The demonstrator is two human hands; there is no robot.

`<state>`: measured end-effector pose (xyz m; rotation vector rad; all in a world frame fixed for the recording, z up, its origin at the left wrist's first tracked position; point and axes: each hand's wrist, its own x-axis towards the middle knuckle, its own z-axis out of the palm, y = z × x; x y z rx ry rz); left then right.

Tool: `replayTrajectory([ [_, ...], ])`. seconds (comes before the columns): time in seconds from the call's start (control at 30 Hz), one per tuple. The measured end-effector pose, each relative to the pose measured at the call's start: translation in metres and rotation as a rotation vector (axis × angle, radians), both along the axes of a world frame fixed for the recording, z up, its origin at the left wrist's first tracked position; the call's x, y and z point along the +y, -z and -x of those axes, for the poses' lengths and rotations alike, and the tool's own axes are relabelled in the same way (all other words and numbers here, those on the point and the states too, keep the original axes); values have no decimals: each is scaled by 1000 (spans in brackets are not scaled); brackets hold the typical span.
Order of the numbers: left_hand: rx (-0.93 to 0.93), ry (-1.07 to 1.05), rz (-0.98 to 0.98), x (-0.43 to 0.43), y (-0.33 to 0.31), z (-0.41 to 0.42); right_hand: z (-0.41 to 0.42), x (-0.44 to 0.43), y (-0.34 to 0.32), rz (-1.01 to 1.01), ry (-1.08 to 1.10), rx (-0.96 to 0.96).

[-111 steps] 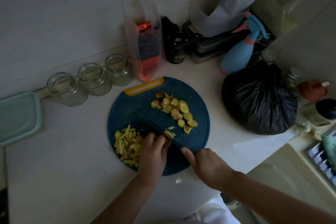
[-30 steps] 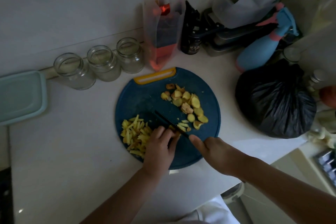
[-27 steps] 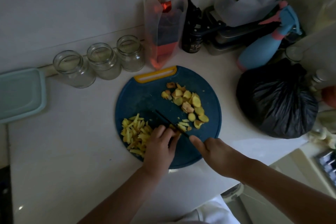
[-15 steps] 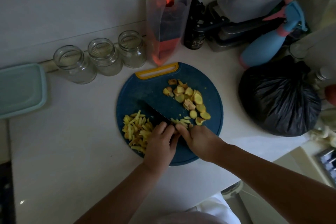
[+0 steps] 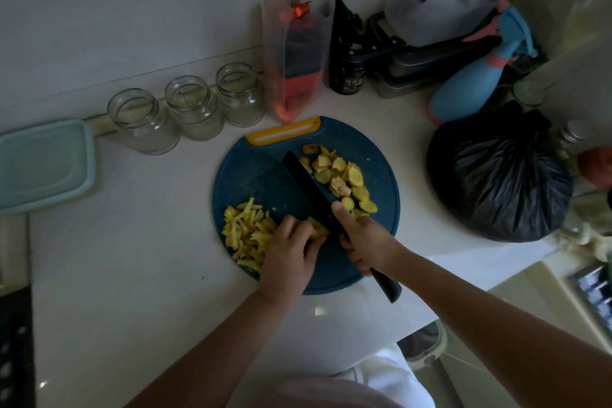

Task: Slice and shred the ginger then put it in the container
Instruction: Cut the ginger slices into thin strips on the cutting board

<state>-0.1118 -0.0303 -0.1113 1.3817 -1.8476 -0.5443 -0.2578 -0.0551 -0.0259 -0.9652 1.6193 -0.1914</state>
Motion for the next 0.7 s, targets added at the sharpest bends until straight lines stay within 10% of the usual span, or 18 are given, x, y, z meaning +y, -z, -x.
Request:
replayTrajectory([
  [0.7,-24,-30,89,2,-5,1,28,41,10,361,-407,246],
])
